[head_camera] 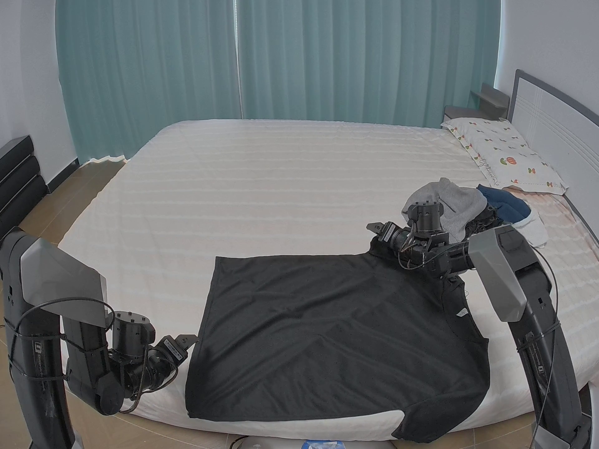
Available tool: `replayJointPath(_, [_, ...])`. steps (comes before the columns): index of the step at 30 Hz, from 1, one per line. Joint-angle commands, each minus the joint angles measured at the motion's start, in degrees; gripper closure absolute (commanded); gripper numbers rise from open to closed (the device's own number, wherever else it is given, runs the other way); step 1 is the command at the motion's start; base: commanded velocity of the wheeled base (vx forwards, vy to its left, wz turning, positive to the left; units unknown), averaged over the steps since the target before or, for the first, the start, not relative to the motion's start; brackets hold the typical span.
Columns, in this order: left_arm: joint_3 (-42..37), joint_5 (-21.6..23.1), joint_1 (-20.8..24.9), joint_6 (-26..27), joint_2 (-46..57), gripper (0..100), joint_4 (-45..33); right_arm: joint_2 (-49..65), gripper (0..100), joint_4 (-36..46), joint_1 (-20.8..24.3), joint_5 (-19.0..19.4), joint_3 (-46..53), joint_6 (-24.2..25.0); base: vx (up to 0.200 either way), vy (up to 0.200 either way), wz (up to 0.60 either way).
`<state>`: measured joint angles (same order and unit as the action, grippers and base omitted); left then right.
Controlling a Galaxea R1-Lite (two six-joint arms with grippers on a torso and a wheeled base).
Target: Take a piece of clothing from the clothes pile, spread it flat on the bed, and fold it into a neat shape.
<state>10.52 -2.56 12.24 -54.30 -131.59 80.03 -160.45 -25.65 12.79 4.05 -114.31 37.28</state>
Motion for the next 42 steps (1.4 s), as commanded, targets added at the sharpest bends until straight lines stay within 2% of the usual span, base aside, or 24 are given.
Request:
replayJointPath(1, [-0.1, -0.1, 0.0, 0.0, -0.1, 0, 0.0, 7.9, 0, 4.6, -3.1, -0.4, 4.0, -0.6, 0.000, 0.000, 0.00])
replayJointPath(5, [-0.1, -0.1, 0.0, 0.0, -0.1, 0, 0.0, 10.8, 0, 4.8, -5.3, 0.9, 8.4, -0.5, 0.000, 0.000, 0.00])
replayJointPath(6, [-0.1, -0.1, 0.0, 0.0, -0.1, 0, 0.0, 12.5, 0, 4.9, -6.4, 3.1, 11.4, -0.5, 0.000, 0.000, 0.00])
replayJointPath(7, [-0.1, -0.1, 0.0, 0.0, -0.1, 0, 0.0, 12.5, 0, 4.9, -6.4, 3.1, 11.4, -0.5, 0.000, 0.000, 0.00])
replayJointPath(8, [-0.1, -0.1, 0.0, 0.0, -0.1, 0, 0.0, 15.3, 0, 5.1, -7.8, 6.5, 15.9, -0.8, 0.000, 0.000, 0.00])
replayJointPath(9, [-0.1, -0.1, 0.0, 0.0, -0.1, 0, 0.0, 15.3, 0, 5.1, -7.8, 6.5, 15.9, -0.8, 0.000, 0.000, 0.00])
replayJointPath(10, [-0.1, -0.1, 0.0, 0.0, -0.1, 0, 0.0, 16.9, 0, 5.2, -9.0, 8.7, 18.6, -1.4, 0.000, 0.000, 0.00])
replayJointPath(11, [-0.1, -0.1, 0.0, 0.0, -0.1, 0, 0.0, 17.2, 0, 5.3, -9.6, 9.0, 19.5, -1.9, 0.000, 0.000, 0.00])
replayJointPath(17, [-0.1, -0.1, 0.0, 0.0, -0.1, 0, 0.0, 17.7, 0, 6.2, -11.6, 9.4, 24.9, -3.2, 0.000, 0.000, 0.00])
replayJointPath(30, [-0.1, -0.2, 0.2, 0.1, -0.3, 0, 0.0, 20.4, 0, 5.9, -12.6, 9.8, 34.0, -3.2, 0.000, 0.000, 0.00])
replayJointPath(39, [-0.1, -0.2, 0.2, 0.1, -0.3, 0, 0.0, 16.5, 0, 5.3, -12.3, 9.4, 32.9, -2.6, 0.000, 0.000, 0.00])
replayJointPath(42, [-0.1, -0.2, 0.2, 0.1, -0.3, 0, 0.0, 14.0, 0, 5.4, -12.3, 9.2, 29.8, -2.4, 0.000, 0.000, 0.00])
